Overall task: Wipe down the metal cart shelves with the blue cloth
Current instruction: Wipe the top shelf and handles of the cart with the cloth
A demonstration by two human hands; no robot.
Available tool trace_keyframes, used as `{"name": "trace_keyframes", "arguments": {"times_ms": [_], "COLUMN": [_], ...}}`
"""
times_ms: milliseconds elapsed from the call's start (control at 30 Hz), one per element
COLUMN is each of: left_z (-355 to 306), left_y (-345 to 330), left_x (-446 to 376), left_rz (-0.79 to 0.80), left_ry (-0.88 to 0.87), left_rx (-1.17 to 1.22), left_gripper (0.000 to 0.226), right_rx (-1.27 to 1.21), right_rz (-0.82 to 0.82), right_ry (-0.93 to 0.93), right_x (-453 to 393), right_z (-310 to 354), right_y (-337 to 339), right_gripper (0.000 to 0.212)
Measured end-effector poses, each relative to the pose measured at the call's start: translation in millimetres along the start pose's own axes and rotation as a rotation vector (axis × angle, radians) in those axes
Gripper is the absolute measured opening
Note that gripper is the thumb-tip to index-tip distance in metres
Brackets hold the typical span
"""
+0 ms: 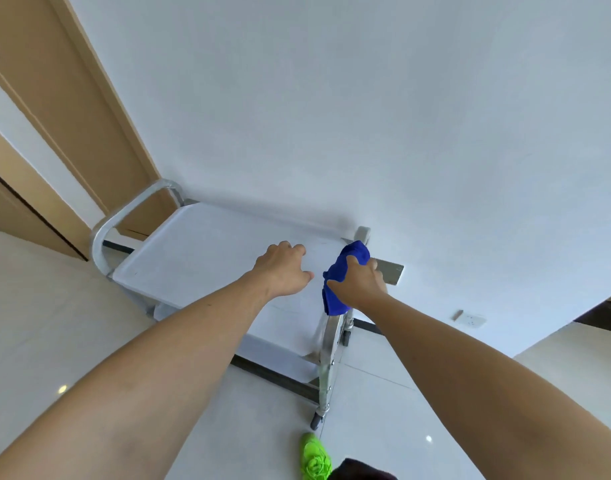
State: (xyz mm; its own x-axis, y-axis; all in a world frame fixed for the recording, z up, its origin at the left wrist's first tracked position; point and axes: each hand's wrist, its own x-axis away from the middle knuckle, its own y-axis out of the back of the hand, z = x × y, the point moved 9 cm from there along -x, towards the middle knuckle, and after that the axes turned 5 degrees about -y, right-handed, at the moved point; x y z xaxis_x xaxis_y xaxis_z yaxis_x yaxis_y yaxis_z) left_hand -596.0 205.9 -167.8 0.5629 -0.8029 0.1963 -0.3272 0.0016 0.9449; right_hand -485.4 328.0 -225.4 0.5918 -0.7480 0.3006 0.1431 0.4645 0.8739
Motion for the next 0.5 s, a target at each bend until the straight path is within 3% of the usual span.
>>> {"name": "trace_keyframes", "arguments": {"times_ms": [367, 500], "left_z": [17.6, 27.0], "left_y": [-32.8, -45.9], "left_x": [-104.9, -122.6], "left_rz": [0.145, 0.181], "left_ry": [-0.027, -0.041], "left_rx": [-0.028, -0.027], "left_gripper": [0.060, 0.060], "right_rx": [-0.126, -0.127], "right_rz": [0.017, 0.027], "right_ry": [-0.155, -0.176], "right_x": [-83.8, -95.4], "right_z": [-9.7, -3.7], "right_y": [-46.5, -56.7], "right_gripper": [0.085, 0.079]}}
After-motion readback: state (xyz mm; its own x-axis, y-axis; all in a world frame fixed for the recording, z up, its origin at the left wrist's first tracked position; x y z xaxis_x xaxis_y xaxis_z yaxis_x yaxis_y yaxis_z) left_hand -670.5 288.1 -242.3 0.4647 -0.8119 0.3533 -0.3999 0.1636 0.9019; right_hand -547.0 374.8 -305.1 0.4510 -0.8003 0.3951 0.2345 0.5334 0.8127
